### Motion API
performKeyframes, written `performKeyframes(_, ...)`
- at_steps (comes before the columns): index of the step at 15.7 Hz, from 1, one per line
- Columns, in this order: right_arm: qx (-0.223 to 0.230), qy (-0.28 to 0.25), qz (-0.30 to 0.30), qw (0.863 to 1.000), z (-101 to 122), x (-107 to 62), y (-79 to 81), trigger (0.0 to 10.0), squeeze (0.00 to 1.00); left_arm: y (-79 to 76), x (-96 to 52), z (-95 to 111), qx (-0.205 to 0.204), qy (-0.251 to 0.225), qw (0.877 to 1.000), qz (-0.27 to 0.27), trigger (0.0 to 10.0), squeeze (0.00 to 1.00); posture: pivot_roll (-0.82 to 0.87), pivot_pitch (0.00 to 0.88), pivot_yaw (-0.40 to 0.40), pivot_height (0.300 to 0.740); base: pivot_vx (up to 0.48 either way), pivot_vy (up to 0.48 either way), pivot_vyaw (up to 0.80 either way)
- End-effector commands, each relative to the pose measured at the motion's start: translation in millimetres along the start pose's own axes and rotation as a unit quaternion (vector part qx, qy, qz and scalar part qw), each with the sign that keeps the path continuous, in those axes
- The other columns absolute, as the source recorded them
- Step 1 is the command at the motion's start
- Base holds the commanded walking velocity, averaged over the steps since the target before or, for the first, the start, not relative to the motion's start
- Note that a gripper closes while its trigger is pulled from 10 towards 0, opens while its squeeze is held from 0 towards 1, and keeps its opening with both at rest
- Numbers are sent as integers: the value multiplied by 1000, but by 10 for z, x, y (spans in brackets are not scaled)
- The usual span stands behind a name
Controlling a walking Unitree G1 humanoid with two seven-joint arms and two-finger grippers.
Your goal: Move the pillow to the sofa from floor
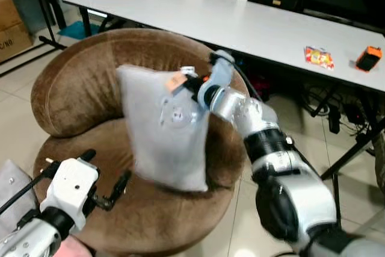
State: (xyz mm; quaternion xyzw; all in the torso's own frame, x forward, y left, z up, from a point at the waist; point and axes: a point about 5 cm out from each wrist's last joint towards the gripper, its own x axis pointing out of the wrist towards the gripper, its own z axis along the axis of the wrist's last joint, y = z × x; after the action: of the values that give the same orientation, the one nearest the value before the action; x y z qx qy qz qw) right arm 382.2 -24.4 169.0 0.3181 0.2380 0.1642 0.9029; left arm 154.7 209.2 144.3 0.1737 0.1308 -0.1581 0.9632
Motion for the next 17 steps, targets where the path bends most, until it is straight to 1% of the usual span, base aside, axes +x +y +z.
performKeyframes(1,54,6,-43,998,-159,64,-56,10000,0,-13,-25,26,-2,0,1000,-10,10000,0,153,0,-109,740,0,0,0)
performKeyframes(2,86,5,-89,992,-187,52,-235,10000,0,-18,-32,25,-4,0,1000,-14,10000,0,155,0,-108,740,0,0,0)
performKeyframes(3,130,3,-177,976,-245,4,-557,10000,0,-3,-27,33,-6,-1,1000,-17,10000,0,155,0,-103,740,0,0,0)
performKeyframes(4,148,3,-224,963,-284,-43,-741,10000,0,35,-5,48,-2,-5,1000,-15,10000,0,154,0,-96,740,0,0,0)
performKeyframes(5,152,-2,-248,957,-283,-71,-833,10000,0,65,15,67,2,-10,1000,-10,10000,0,153,0,-91,740,0,0,0)
performKeyframes(6,146,-18,-284,948,-208,-109,-922,10000,0,138,44,113,9,-21,1000,8,10000,0,152,0,-84,740,0,0,0)
performKeyframes(7,137,-54,-289,946,-11,-122,-903,10000,118,222,66,160,16,-33,999,32,10000,0,151,0,-82,740,0,0,0)
performKeyframes(8,126,-74,-281,948,87,-123,-869,10000,1000,249,70,175,20,-37,998,43,10000,0,151,0,-81,740,0,0,0)
performKeyframes(9,115,-101,-242,958,220,-112,-798,10000,1000,273,83,189,22,-41,998,51,10000,0,153,0,-85,740,0,0,0)
performKeyframes(10,120,-119,-231,958,296,-121,-783,10000,1000,290,96,196,23,-43,997,57,10000,0,153,0,-84,740,0,0,0)
performKeyframes(11,95,-126,-255,954,338,-148,-823,10000,1000,299,104,198,24,-44,997,60,10000,0,151,0,-84,740,0,0,0)
performKeyframes(12,65,-149,-260,952,457,-192,-865,10000,1000,310,145,210,25,-50,996,64,10000,0,142,0,-80,740,0,0,0)
performKeyframes(13,50,-161,-250,954,534,-216,-884,10000,0,327,196,210,23,-52,995,76,10000,0,128,0,-72,740,0,0,0)
performKeyframes(14,20,-167,-232,958,600,-235,-891,10000,0,353,259,195,23,-49,994,96,10000,0,118,0,-66,740,0,0,0)
performKeyframes(15,-19,-177,-215,960,669,-258,-900,10000,0,355,323,207,18,-53,992,112,10000,0,111,0,-69,740,0,0,0)
performKeyframes(16,-81,-188,-198,958,730,-288,-918,10000,0,329,378,225,6,-64,991,121,10000,0,111,0,-78,740,0,0,0)
performKeyframes(17,-160,-192,-164,954,749,-313,-934,10000,0,281,436,238,-24,-74,988,134,10000,0,112,0,-88,740,0,0,0)
